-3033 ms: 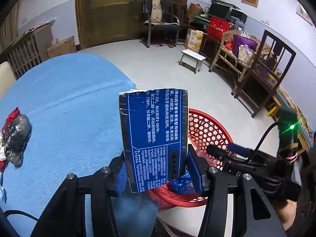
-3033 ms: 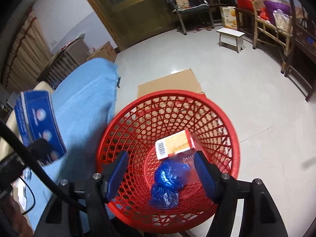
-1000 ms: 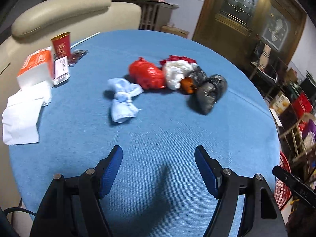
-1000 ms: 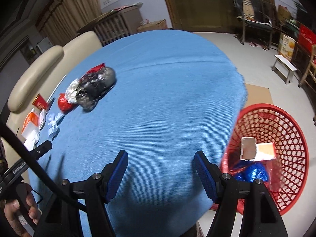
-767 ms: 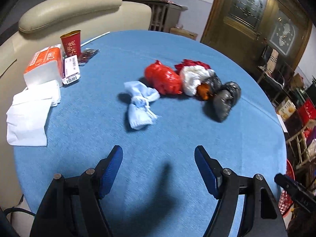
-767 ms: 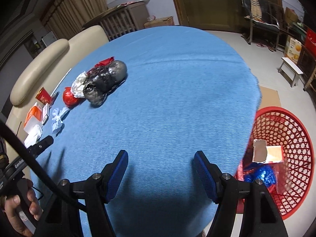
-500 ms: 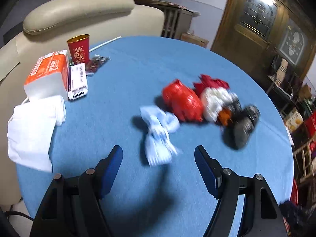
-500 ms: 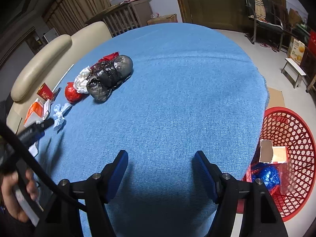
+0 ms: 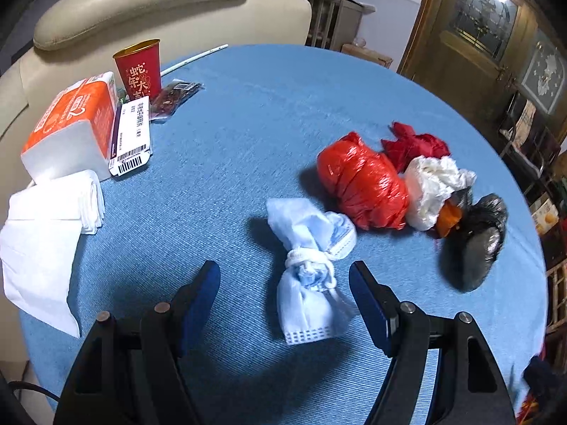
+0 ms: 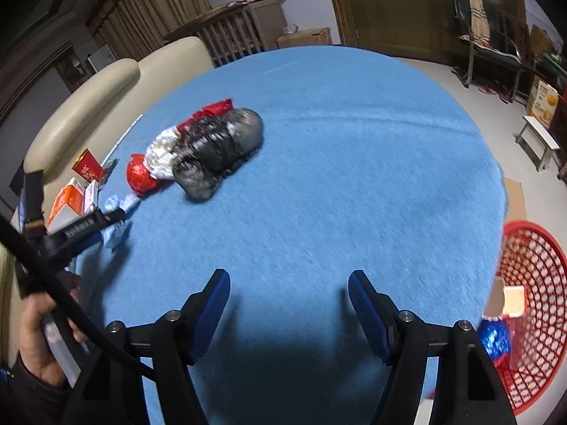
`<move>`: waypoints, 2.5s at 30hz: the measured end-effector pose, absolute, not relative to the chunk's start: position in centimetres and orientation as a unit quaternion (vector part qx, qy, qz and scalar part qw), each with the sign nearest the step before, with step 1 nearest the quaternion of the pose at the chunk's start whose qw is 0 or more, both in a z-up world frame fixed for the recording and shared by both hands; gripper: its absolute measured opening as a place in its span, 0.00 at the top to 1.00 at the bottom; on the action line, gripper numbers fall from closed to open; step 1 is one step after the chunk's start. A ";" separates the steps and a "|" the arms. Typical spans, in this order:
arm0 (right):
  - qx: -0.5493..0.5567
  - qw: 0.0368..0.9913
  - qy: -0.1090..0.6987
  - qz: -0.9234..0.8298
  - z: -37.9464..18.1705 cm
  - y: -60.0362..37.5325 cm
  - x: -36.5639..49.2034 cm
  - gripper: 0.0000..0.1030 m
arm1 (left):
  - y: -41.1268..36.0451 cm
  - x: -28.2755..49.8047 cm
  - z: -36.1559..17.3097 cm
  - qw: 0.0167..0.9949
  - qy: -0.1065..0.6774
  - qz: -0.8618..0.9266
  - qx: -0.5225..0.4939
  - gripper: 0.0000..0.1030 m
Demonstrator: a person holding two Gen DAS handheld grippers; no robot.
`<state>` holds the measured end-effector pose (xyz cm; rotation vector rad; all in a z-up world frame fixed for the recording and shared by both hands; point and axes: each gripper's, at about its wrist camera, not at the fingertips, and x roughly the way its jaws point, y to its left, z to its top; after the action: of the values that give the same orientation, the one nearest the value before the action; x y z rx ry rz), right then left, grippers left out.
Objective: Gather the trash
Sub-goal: 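Move both tools back over the table toward the plastic bags, then grasp the light-blue mask with the left tool while the right tool grasps the black bag, then carry the mask and black bag over the red wastebasket with both tools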
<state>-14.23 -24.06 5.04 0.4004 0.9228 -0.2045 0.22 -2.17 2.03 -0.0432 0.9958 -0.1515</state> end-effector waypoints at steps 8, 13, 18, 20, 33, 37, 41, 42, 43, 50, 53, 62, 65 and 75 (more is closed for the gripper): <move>0.217 0.874 0.425 -0.089 6.0 -23.5 -9.2 0.29 | -1.6 0.2 1.9 0.880 0.470 -0.069 0.006 0.71; 0.233 0.875 0.418 -0.079 6.2 -22.7 -5.3 0.28 | -1.6 0.0 1.8 0.883 0.463 -0.076 0.018 0.72; 0.264 0.867 0.415 -0.084 6.2 -22.6 -1.3 0.27 | -1.3 -0.1 1.8 0.883 0.461 -0.081 0.015 0.74; 0.256 0.863 0.426 -0.089 5.7 -22.3 0.2 0.27 | -1.2 -0.2 1.7 0.884 0.460 -0.083 0.015 0.75; 0.215 0.863 0.453 -0.061 4.2 -21.9 0.4 0.62 | -1.2 -1.4 1.8 0.881 0.467 -0.077 0.011 0.74; 0.199 0.873 0.441 -0.054 5.1 -21.5 -1.8 0.62 | -1.4 -2.8 1.9 0.879 0.469 -0.082 0.010 0.74; 0.202 0.877 0.433 -0.047 5.6 -21.5 -4.4 0.62 | -1.5 -4.2 2.1 0.880 0.468 -0.086 0.007 0.75; 0.205 0.877 0.432 -0.046 5.6 -21.5 -4.9 0.62 | -1.6 -4.6 2.1 0.880 0.467 -0.087 0.008 0.75; 0.208 0.877 0.430 -0.046 5.6 -21.6 -5.6 0.62 | -1.7 -5.1 2.2 0.880 0.467 -0.089 0.008 0.75; 0.211 0.877 0.429 -0.041 4.8 -21.4 -9.3 0.62 | -2.4 -7.5 2.8 0.882 0.461 -0.102 0.014 0.75; 0.211 0.878 0.428 -0.042 4.5 -21.4 -10.6 0.62 | -2.9 -8.3 3.1 0.882 0.458 -0.107 0.016 0.75; 0.185 0.884 0.425 -0.055 4.5 -20.9 -12.5 0.62 | -4.3 -10.1 3.8 0.885 0.448 -0.121 0.030 0.75; 0.177 0.887 0.422 -0.054 4.8 -20.6 -12.7 0.62 | -4.5 -10.3 4.0 0.886 0.446 -0.123 0.033 0.75; 0.179 0.889 0.418 -0.058 4.6 -20.8 -13.1 0.62 | -5.2 -11.0 4.1 0.885 0.445 -0.129 0.040 0.75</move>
<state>-13.10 -20.82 4.61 0.3713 0.8695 -0.1195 -11.01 -5.18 4.08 0.0824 0.9255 -0.2685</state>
